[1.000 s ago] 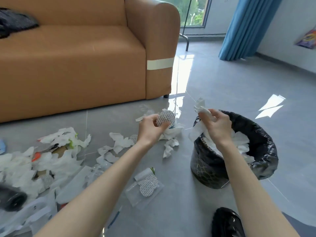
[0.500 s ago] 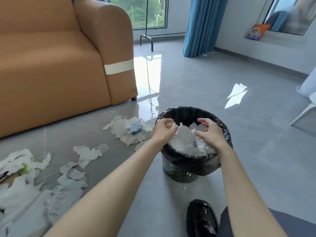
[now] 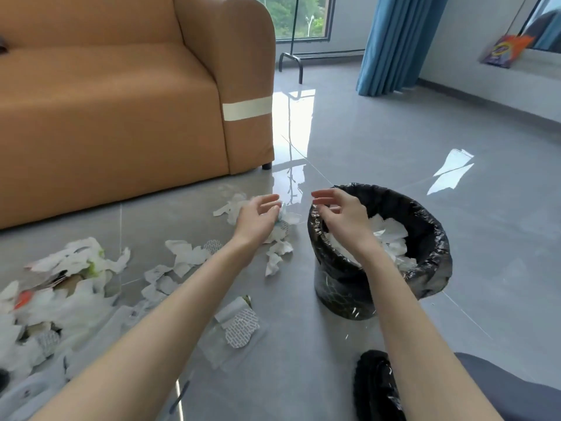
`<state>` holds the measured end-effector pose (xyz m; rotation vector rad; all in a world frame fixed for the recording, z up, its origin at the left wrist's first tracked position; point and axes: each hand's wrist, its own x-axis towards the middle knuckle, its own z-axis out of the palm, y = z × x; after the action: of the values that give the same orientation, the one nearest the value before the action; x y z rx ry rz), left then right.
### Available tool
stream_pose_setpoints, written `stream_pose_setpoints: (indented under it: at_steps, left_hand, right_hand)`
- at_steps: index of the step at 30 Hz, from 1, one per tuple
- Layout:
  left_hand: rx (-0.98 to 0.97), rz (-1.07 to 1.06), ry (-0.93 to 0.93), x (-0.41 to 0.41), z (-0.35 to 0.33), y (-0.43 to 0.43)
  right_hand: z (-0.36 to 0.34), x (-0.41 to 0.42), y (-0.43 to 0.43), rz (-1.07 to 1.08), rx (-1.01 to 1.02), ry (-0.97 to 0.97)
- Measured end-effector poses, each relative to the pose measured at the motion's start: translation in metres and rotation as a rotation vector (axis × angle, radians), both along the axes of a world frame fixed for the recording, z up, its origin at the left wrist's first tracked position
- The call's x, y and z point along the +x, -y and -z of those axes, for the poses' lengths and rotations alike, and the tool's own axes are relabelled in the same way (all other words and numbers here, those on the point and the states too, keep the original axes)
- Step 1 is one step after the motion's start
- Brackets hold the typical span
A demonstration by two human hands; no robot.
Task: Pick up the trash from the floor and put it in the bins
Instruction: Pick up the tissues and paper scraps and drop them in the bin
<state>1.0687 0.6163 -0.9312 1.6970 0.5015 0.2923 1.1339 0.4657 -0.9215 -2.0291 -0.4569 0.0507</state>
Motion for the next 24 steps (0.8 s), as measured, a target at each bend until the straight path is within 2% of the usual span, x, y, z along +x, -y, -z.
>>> stream_pose_setpoints:
  at_steps: [3, 7, 11, 15, 20, 24]
  left_hand:
    - [-0.024, -0.104, -0.035, -0.035, 0.02, -0.033]
    - [-0.116, -0.284, -0.146, -0.091, 0.06, -0.069]
    - [-0.111, -0.393, -0.295, -0.143, 0.108, -0.089]
    - [-0.082, -0.354, -0.418, -0.183, 0.152, -0.098]
    - [-0.027, -0.214, -0.601, -0.212, 0.197, -0.099]
    - [0.07, -0.152, -0.622, -0.221, 0.208, -0.097]
  right_hand:
    - [0.018, -0.021, -0.031, -0.121, -0.007, -0.063]
    - [0.071, -0.053, -0.068, -0.258, -0.123, -0.171]
    - [0.134, -0.085, -0.084, -0.358, -0.346, -0.284]
    - [0.186, -0.104, -0.092, -0.412, -0.568, -0.324]
    - [0.215, -0.106, -0.106, -0.528, -0.814, -0.158]
    - [0.222, -0.096, -0.124, -0.621, -1.019, -0.022]
